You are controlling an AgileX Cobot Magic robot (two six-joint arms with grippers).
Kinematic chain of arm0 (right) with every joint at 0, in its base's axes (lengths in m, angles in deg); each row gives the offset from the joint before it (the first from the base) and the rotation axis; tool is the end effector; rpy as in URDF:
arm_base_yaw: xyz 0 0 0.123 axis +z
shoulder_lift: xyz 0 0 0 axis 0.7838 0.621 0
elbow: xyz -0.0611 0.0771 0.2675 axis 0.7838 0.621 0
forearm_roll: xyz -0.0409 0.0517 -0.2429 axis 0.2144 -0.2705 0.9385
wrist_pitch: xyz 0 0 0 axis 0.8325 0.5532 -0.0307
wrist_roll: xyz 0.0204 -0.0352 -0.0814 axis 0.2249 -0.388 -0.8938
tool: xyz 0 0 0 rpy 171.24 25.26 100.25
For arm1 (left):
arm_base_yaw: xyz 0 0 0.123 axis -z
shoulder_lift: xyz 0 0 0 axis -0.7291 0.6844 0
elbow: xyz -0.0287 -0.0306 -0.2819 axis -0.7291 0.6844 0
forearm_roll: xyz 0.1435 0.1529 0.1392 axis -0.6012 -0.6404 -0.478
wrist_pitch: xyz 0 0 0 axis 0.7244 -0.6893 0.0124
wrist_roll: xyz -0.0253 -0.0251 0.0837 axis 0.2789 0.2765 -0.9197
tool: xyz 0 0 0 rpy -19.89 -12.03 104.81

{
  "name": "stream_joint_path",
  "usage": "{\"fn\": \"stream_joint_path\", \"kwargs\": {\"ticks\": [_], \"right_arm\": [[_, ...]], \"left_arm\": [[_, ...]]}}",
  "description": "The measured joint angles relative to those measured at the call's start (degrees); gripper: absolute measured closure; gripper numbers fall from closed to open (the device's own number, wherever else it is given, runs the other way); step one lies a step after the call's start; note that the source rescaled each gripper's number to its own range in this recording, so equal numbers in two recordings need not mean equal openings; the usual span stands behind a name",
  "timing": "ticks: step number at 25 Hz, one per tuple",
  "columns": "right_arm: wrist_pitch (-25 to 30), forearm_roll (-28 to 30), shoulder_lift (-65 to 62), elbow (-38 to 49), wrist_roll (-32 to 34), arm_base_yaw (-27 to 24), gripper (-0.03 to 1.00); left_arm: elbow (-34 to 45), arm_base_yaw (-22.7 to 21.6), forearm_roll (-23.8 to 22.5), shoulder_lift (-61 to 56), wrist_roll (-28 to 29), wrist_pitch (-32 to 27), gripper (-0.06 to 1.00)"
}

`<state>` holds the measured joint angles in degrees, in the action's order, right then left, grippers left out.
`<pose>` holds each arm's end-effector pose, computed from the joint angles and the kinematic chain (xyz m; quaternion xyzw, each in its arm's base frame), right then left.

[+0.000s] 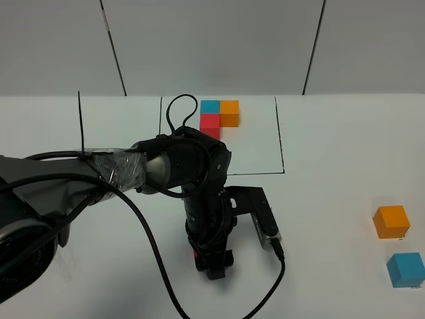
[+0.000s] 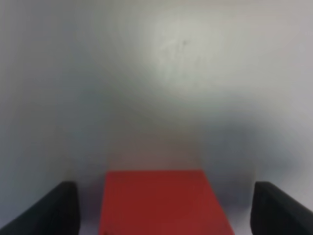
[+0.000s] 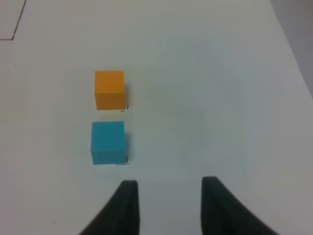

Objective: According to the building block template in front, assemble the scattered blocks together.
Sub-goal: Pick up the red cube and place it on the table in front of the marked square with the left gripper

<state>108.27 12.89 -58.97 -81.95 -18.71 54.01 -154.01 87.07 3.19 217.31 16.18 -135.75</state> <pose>0.0025 -0.0107 0.2775 0.0066 0.8676 -0.0442 0.4952 0.3244 -0.2812 0.1064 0.6274 0.7774 -0.0281 0.0353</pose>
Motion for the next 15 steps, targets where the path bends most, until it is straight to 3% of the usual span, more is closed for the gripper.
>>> {"fn": "stream_joint_path", "kwargs": {"ticks": [9,15], "right_arm": [[0.00,0.00,0.00,0.00,0.00,0.00,0.97],[0.00,0.00,0.00,0.00,0.00,0.00,0.97]], "left_arm": [[-0.19,0.11,-1.29,-1.09,0.23,-0.52,-0.05],[-4.80,0.11,-3.20,-2.32,0.46,-8.91,-0.05]]}}
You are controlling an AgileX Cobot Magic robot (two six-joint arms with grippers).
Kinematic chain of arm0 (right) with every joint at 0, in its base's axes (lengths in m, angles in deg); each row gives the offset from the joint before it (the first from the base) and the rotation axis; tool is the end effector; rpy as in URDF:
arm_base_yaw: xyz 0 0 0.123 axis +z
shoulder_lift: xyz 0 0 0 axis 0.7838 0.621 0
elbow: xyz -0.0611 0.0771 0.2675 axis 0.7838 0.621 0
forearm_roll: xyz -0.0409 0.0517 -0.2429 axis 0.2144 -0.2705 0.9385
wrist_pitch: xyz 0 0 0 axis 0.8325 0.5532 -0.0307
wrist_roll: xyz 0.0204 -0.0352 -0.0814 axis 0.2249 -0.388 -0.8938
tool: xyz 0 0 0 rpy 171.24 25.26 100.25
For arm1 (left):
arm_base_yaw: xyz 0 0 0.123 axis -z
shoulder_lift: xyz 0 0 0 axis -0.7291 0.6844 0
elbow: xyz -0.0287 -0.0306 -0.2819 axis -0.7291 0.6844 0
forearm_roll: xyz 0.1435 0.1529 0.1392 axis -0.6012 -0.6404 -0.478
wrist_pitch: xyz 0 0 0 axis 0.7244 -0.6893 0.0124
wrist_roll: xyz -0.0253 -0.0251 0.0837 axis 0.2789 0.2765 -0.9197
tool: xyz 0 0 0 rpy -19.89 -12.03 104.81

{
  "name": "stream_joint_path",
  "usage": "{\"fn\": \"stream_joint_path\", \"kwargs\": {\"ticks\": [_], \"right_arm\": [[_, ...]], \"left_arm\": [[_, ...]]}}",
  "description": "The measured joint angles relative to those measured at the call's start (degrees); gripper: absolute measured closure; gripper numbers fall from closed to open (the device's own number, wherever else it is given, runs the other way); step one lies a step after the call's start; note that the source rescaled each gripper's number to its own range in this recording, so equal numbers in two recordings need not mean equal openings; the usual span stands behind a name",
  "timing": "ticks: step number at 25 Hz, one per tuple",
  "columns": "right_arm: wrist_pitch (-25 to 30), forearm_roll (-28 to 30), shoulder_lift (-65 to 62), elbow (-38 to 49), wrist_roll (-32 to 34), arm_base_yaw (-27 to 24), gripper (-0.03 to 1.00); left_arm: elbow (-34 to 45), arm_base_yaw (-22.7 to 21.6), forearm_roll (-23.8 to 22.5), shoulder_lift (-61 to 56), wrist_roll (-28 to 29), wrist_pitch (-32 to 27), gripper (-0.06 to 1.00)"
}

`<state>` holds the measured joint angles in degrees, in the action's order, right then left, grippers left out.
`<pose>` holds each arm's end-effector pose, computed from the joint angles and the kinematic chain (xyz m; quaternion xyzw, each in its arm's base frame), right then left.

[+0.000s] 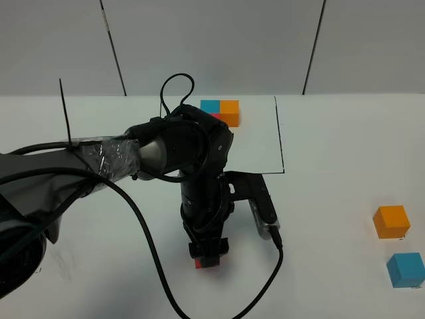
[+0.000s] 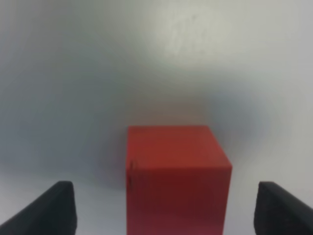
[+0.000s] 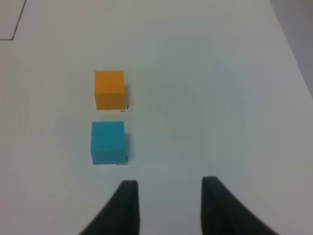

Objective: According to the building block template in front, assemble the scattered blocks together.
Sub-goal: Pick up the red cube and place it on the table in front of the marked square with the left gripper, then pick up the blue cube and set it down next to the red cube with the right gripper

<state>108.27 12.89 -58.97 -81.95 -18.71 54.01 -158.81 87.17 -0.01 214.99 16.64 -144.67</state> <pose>0.0025 -0.0107 0.2775 0.0066 0.8676 -0.0442 0.4952 0.3284 -0.2805 0.1423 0.6390 0.7689 -0.0063 0.0196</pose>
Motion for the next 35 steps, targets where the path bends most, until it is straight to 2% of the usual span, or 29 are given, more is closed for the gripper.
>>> {"fn": "stream_joint_path", "kwargs": {"ticks": [6,11,13,35], "right_arm": [[0.00,0.00,0.00,0.00,0.00,0.00,0.97],[0.00,0.00,0.00,0.00,0.00,0.00,0.97],[0.00,0.00,0.00,0.00,0.00,0.00,0.97],[0.00,0.00,0.00,0.00,0.00,0.00,0.97]], "left_arm": [[-6.54,0.00,-0.80,0.00,1.66,-7.82,-0.05],[-8.90,0.00,-6.33,-1.11,6.21,-7.82,-0.05],[-8.90,-0.63,-7.17,-2.08,8.69,-7.82,-0.05],[-8.90,-19.01,-6.07,-17.98,24.27,-7.92,-0.05]]}}
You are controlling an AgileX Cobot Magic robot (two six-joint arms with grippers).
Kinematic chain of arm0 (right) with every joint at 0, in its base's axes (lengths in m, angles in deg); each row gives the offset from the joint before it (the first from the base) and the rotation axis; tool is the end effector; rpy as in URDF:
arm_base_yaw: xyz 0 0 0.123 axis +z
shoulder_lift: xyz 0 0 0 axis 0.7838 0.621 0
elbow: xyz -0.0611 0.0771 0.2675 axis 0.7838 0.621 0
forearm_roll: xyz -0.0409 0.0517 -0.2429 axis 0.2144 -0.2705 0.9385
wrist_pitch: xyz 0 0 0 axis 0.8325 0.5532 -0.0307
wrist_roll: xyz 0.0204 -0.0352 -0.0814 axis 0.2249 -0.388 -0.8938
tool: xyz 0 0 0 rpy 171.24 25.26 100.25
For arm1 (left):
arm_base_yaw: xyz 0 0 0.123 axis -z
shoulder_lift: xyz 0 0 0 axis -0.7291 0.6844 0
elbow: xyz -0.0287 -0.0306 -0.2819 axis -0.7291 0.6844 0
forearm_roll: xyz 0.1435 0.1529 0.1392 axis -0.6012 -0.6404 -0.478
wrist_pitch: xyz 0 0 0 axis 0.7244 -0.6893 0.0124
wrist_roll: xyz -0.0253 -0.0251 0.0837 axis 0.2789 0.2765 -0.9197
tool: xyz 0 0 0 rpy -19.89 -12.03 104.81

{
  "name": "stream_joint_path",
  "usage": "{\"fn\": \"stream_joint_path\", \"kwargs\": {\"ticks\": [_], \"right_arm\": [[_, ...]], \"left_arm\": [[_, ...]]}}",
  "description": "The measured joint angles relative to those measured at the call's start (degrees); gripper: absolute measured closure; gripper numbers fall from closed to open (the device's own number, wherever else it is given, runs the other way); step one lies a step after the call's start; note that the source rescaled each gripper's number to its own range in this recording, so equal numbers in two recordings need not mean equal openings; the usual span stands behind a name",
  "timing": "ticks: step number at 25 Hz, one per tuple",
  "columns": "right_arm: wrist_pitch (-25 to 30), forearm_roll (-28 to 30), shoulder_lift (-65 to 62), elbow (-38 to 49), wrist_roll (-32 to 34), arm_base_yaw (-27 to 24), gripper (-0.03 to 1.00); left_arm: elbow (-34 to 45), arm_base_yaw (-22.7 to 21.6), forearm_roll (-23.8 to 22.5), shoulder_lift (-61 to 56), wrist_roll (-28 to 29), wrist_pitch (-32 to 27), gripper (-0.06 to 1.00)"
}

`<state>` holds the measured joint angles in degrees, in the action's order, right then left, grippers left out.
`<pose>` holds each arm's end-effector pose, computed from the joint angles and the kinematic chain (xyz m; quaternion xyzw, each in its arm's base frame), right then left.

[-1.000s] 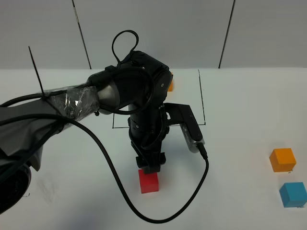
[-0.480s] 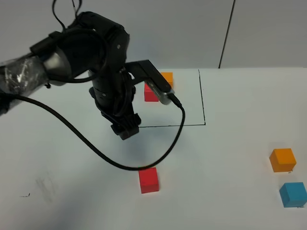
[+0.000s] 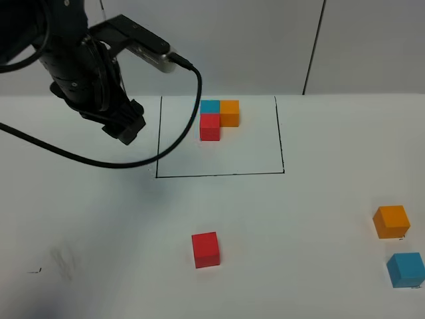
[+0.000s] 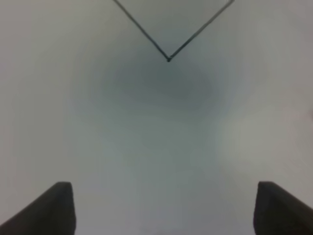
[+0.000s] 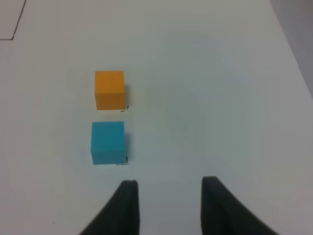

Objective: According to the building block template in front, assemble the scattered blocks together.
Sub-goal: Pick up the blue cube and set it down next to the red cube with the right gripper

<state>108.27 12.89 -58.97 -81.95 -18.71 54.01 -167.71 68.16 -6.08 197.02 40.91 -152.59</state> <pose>0.0025 -0.0107 0.2775 0.0066 0.8676 -0.0442 0.4952 0.3814 -0.1408 0.3145 0.3166 0.9295 0.0352 0.1860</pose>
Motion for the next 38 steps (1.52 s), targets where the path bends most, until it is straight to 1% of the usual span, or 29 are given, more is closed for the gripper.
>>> {"fn": "stream_joint_path", "kwargs": {"ticks": [2,8,11,17,19,24,30,35,38], "right_arm": [[0.00,0.00,0.00,0.00,0.00,0.00,0.97],[0.00,0.00,0.00,0.00,0.00,0.00,0.97],[0.00,0.00,0.00,0.00,0.00,0.00,0.97],[0.00,0.00,0.00,0.00,0.00,0.00,0.97],[0.00,0.00,0.00,0.00,0.00,0.00,0.97],[0.00,0.00,0.00,0.00,0.00,0.00,0.97],[0.00,0.00,0.00,0.00,0.00,0.00,0.97],[0.00,0.00,0.00,0.00,0.00,0.00,0.97],[0.00,0.00,0.00,0.00,0.00,0.00,0.97]], "left_arm": [[0.00,-1.60,0.00,-0.85,2.02,-0.05,-0.05],[0.00,-8.16,0.00,-2.36,12.36,-0.05,-0.05],[0.00,-10.75,-0.05,-2.63,15.21,-0.05,-0.05],[0.20,-14.75,0.00,-3.99,15.69,-0.05,-0.05],[1.37,-16.31,0.00,-5.56,15.69,-0.05,-0.05],[8.40,-20.01,-0.25,-11.62,15.64,-0.05,-0.05],[17.02,-23.00,-3.28,-20.65,15.78,-0.05,-0.05],[23.52,-23.48,-4.33,-31.85,18.22,-0.09,-0.05],[25.66,-23.52,-4.37,-39.17,18.56,-0.03,-0.05]]}}
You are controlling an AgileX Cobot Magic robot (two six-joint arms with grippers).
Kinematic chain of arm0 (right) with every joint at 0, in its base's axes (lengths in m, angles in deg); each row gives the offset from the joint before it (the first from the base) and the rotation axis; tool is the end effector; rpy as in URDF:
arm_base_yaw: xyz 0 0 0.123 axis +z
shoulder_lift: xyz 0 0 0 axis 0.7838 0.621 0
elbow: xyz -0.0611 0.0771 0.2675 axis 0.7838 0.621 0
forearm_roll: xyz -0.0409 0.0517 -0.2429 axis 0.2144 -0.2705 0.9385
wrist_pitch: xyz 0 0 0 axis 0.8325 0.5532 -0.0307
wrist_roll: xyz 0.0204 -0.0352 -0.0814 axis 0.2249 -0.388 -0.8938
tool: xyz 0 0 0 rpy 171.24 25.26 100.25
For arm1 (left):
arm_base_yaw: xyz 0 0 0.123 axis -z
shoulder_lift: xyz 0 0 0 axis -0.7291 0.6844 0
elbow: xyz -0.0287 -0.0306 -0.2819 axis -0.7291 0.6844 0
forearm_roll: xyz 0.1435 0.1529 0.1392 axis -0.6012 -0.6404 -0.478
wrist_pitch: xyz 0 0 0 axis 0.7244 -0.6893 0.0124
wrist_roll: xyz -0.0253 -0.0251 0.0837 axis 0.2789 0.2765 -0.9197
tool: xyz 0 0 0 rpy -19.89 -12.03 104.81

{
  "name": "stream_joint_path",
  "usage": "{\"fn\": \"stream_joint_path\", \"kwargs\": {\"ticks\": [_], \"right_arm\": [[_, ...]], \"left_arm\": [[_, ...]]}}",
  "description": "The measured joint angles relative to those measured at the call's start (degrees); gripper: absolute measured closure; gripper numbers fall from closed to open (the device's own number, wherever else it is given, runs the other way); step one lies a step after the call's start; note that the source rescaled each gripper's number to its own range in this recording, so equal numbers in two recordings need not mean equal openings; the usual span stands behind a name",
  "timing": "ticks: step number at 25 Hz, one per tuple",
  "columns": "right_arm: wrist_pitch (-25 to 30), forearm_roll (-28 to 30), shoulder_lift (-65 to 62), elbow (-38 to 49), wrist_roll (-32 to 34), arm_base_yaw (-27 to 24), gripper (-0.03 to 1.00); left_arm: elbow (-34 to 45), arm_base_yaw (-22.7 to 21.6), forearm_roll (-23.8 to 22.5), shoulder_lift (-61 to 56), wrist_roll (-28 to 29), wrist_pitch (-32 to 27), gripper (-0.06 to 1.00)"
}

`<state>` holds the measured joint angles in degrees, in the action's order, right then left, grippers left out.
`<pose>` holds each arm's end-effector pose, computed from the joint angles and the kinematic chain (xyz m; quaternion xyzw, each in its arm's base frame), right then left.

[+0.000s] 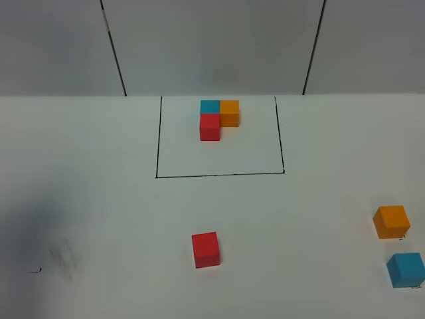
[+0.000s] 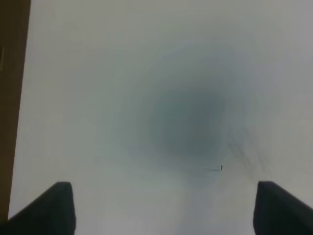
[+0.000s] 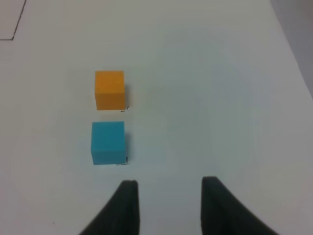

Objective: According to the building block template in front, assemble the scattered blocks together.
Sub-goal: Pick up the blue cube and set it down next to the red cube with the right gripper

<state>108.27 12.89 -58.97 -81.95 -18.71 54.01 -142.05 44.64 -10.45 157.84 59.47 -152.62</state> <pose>0.0025 -0.0107 0.2775 0.0066 0.8676 -0.0442 0.4952 0.2229 0.0226 0.4031 -0.0390 0.9504 0.0807 0.2980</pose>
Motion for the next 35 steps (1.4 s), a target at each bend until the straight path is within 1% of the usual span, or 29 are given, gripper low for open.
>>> {"fn": "stream_joint_path", "kwargs": {"ticks": [9,13,17,22,27,30,33,35], "right_arm": [[0.00,0.00,0.00,0.00,0.00,0.00,0.97],[0.00,0.00,0.00,0.00,0.00,0.00,0.97],[0.00,0.00,0.00,0.00,0.00,0.69,0.97],[0.00,0.00,0.00,0.00,0.00,2.64,0.97],[0.00,0.00,0.00,0.00,0.00,2.97,0.97],[0.00,0.00,0.00,0.00,0.00,2.97,0.97],[0.00,0.00,0.00,0.00,0.00,2.97,0.97],[0.00,0.00,0.00,0.00,0.00,2.97,0.97]], "left_arm": [[0.77,0.00,0.44,-21.24,0.41,-0.05,-0.05],[3.47,0.00,0.47,-28.38,0.43,-0.05,-0.05],[8.93,0.00,0.51,-34.36,0.77,-0.05,-0.05],[18.18,0.00,0.51,-41.02,3.64,-0.05,-0.05],[28.25,0.00,2.66,-47.62,4.81,-0.05,-0.05],[33.02,0.00,4.24,-51.60,5.27,-0.05,-0.05],[36.25,0.00,4.85,-55.31,5.98,0.09,-0.05],[37.81,0.00,5.00,-57.47,6.15,1.29,-0.05]]}}
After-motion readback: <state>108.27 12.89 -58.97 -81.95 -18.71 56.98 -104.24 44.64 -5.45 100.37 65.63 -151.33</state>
